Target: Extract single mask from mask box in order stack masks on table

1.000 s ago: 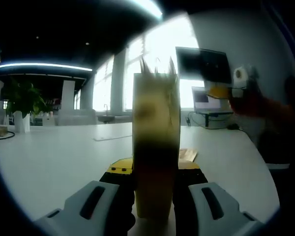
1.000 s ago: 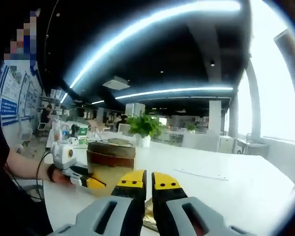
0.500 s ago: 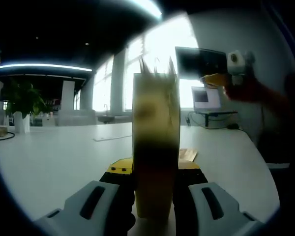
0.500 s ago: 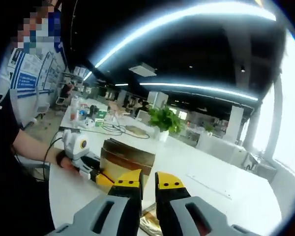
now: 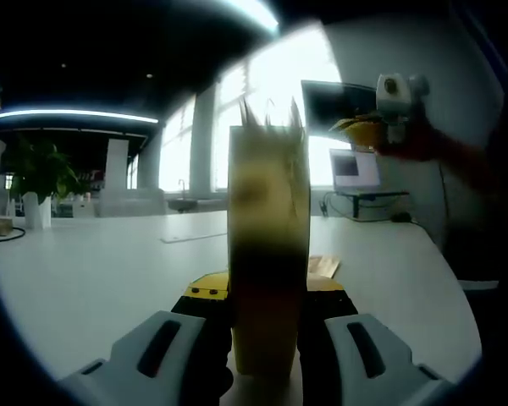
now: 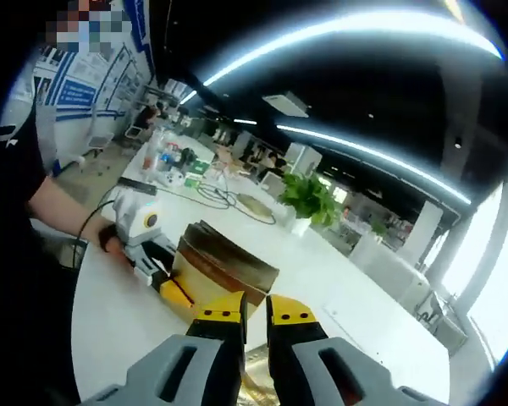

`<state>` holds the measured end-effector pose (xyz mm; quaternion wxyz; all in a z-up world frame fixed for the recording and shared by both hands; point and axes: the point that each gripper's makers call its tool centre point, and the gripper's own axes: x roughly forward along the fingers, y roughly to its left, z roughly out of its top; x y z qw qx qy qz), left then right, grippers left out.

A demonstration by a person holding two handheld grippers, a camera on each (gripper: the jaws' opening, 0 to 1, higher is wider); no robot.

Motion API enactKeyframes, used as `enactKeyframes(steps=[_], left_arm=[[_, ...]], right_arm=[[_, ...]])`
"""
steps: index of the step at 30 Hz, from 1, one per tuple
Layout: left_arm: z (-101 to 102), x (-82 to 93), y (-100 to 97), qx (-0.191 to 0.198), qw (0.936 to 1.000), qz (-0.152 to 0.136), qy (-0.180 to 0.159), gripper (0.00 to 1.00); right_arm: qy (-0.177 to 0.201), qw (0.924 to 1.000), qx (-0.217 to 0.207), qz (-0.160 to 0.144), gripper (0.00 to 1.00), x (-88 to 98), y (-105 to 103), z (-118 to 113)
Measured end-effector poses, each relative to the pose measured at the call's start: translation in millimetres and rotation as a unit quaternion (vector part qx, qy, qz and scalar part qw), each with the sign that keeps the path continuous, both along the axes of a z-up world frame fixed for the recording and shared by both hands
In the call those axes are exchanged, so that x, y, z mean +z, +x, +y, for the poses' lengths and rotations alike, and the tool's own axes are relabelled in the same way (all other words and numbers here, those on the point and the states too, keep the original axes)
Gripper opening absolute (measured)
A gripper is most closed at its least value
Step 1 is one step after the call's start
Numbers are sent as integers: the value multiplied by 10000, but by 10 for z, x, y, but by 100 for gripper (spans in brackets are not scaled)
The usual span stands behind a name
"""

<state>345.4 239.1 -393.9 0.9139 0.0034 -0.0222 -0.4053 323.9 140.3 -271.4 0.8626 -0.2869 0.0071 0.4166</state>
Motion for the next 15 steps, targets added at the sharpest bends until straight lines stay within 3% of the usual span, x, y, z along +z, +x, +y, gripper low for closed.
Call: enactKeyframes(steps=[15], left_arm=[[1,-5,5,2,10000,-3,7,20]], right_arm=[[-677,9950,737,-22,5,13,-70,260]])
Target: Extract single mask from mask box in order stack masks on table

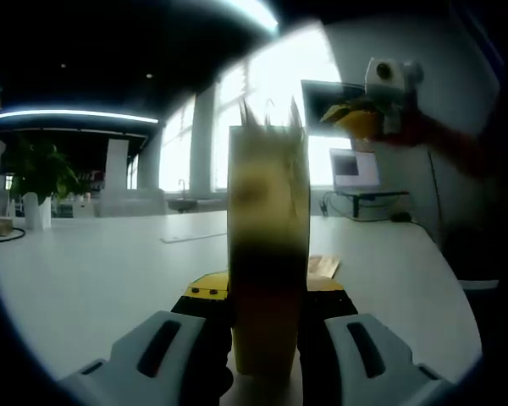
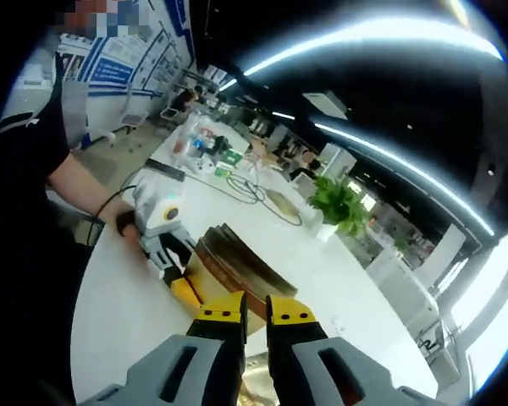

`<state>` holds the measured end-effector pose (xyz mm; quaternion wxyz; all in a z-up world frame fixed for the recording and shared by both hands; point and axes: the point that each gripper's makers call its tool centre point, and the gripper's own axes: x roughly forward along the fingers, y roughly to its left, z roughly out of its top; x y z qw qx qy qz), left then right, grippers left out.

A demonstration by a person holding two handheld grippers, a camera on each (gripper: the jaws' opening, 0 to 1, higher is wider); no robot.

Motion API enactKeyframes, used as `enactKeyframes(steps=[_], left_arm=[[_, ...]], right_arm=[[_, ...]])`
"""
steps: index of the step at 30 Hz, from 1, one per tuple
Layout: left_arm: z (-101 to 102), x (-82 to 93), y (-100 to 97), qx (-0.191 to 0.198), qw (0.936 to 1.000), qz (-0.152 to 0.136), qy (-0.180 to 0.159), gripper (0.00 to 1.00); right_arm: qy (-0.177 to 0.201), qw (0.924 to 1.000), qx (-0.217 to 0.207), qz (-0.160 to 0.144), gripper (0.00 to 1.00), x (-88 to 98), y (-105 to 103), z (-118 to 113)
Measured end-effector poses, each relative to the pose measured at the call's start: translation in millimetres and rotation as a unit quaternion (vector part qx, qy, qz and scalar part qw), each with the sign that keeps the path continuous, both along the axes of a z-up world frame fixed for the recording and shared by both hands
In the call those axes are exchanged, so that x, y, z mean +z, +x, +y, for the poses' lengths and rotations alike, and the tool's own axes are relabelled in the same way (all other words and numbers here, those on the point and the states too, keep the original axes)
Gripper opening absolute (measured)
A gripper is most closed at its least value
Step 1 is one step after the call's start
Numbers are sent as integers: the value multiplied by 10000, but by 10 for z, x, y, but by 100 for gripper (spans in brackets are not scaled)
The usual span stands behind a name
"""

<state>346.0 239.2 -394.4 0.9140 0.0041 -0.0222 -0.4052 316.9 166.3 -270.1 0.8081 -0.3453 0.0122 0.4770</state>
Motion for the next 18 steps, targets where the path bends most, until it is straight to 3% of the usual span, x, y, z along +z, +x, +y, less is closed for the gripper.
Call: enactKeyframes(steps=[7,18], left_arm=[[17,-10,20,6,10000,-4,6,20],[-11,6,-14,4,10000,-9,12,20]], right_arm=[[-426,9987,242,-123,5,-21,7,48],[-1225,9890,797,-244,6,-43,-22,140]])
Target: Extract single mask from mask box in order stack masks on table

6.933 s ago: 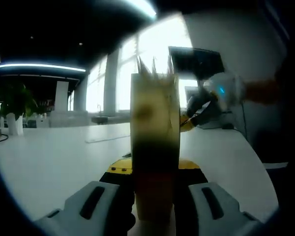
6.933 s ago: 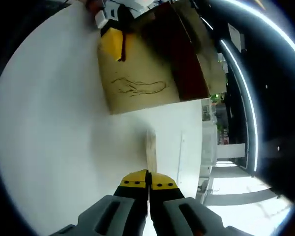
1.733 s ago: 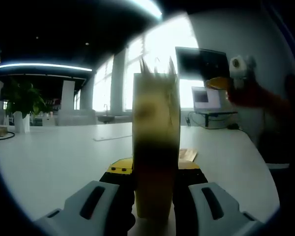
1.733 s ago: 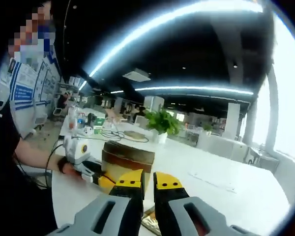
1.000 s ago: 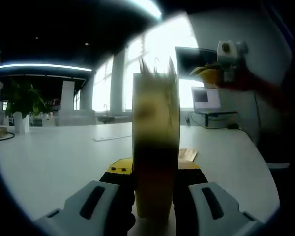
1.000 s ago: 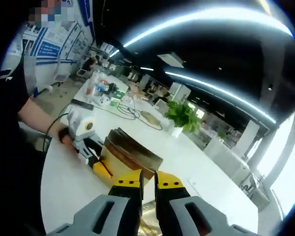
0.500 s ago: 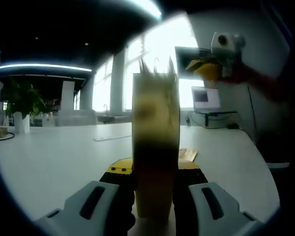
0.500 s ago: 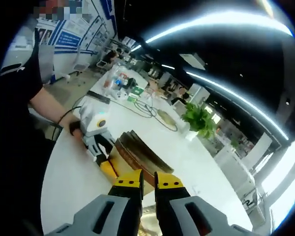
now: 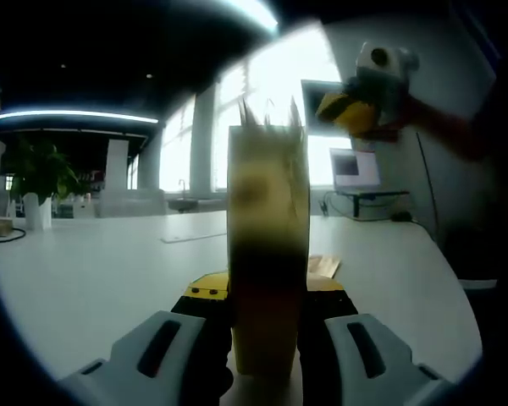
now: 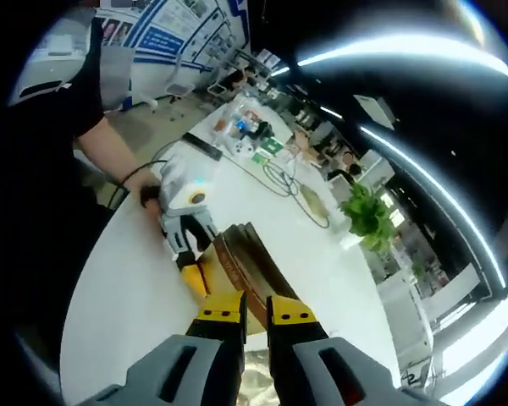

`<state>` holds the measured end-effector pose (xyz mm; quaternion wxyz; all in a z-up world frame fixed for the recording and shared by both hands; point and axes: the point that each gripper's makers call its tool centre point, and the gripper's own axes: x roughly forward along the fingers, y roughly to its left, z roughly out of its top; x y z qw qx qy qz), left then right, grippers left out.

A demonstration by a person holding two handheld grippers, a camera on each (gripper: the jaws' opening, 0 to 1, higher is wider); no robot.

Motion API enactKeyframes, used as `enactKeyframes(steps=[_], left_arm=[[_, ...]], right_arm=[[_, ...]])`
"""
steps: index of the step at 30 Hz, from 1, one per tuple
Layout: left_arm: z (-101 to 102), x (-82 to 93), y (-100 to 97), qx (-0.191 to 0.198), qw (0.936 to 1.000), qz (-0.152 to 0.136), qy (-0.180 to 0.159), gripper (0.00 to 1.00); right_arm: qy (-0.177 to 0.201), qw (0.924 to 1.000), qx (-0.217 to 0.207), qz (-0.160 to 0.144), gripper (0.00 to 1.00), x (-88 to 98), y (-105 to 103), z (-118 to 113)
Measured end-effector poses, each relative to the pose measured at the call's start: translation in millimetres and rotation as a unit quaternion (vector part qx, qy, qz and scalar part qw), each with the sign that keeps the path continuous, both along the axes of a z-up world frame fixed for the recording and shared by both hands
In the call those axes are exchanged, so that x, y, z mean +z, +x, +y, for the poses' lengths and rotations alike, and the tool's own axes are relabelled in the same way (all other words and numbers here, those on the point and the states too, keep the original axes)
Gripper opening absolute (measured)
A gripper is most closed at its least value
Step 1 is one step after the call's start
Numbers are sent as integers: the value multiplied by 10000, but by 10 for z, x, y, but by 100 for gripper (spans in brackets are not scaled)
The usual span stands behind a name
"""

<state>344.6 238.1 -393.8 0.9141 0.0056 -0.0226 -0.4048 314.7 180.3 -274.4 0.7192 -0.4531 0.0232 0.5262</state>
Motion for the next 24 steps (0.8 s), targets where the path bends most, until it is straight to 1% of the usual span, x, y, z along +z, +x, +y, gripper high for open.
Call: enactKeyframes(steps=[2,6,10,12,13,16,19,22,23,24], left_arm=[[20,-12,25,-4,10000,1,-1,20],[26,-13,28,-6,10000,3,-3,20],[26,-14,28,-2,10000,3,-1,20],[25,-13,25,-1,10000,2,1,20],[16,-7,15,-2,10000,1,2,20],[8,-6,7,-4,10000,1,3,20],[17,-13,19,-3,10000,1,3,20],[21,-13,26,-2,10000,0,5,20],[18,-13,23,-1,10000,-3,9,20],[15,-11,18,1,10000,-8,14,20]], right_arm=[[-216,9997,42,-67,6,-26,6,-3],[-272,9995,154,-55,6,0,-20,65],[-429,9985,338,-84,6,7,-30,159],[-622,9972,417,-66,6,-18,-26,177],[-738,9962,452,-117,6,-14,-11,184],[-900,9944,528,-137,6,12,-13,210],[-952,9934,623,-122,5,36,-32,250],[-1162,9902,771,-117,5,-15,-60,295],[-1352,9870,858,-109,5,-57,-73,294],[-1518,9845,866,-171,5,-76,-53,288]])
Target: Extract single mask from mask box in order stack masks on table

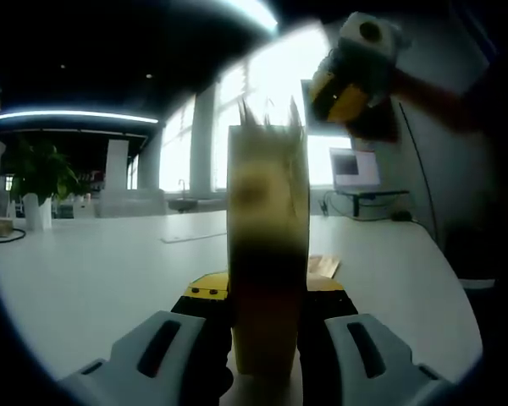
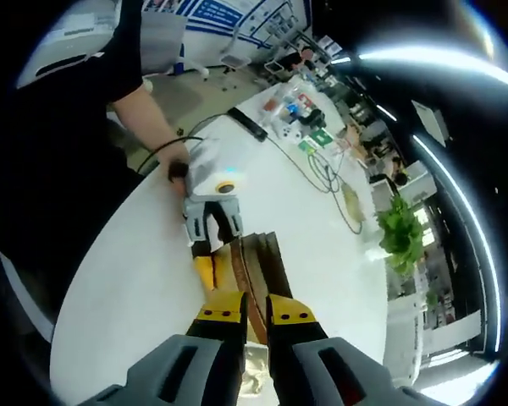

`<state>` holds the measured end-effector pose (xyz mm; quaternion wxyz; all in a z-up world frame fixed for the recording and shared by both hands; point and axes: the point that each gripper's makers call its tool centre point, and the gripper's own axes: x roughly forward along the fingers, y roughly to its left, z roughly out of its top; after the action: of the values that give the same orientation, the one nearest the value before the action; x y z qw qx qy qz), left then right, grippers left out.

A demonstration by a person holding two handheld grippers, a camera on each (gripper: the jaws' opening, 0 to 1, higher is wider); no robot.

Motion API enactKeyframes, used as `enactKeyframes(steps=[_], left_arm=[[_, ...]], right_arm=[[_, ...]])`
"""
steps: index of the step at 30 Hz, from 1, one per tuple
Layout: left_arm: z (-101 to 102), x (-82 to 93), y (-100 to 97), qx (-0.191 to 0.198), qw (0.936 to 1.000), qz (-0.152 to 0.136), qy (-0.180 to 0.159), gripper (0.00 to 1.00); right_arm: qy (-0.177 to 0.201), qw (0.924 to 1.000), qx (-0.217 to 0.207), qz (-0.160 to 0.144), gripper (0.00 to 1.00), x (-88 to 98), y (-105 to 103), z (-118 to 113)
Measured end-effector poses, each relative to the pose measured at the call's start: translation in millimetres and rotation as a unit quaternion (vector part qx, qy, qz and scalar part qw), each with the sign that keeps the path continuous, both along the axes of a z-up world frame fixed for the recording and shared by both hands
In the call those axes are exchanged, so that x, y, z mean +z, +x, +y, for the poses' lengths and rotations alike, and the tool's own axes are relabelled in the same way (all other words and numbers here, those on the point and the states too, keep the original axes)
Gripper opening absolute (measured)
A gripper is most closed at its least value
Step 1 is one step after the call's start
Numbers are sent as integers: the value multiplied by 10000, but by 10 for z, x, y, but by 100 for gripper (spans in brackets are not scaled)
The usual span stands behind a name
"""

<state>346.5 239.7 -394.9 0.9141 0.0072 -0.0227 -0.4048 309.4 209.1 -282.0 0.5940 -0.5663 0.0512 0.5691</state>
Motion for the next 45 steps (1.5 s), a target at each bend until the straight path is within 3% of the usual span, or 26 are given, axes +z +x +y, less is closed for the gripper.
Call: enactKeyframes(steps=[9,14,45], left_arm=[[-2,-2,-2,2,10000,-6,12,20],[-8,1,-9,-1,10000,-7,14,20],[-8,3,-12,-7,10000,-9,20,20]], right_arm=[[-256,9995,158,40,5,-35,36,153],[-602,9978,271,-15,5,-131,51,144],[-887,9954,361,-44,5,-183,118,151]])
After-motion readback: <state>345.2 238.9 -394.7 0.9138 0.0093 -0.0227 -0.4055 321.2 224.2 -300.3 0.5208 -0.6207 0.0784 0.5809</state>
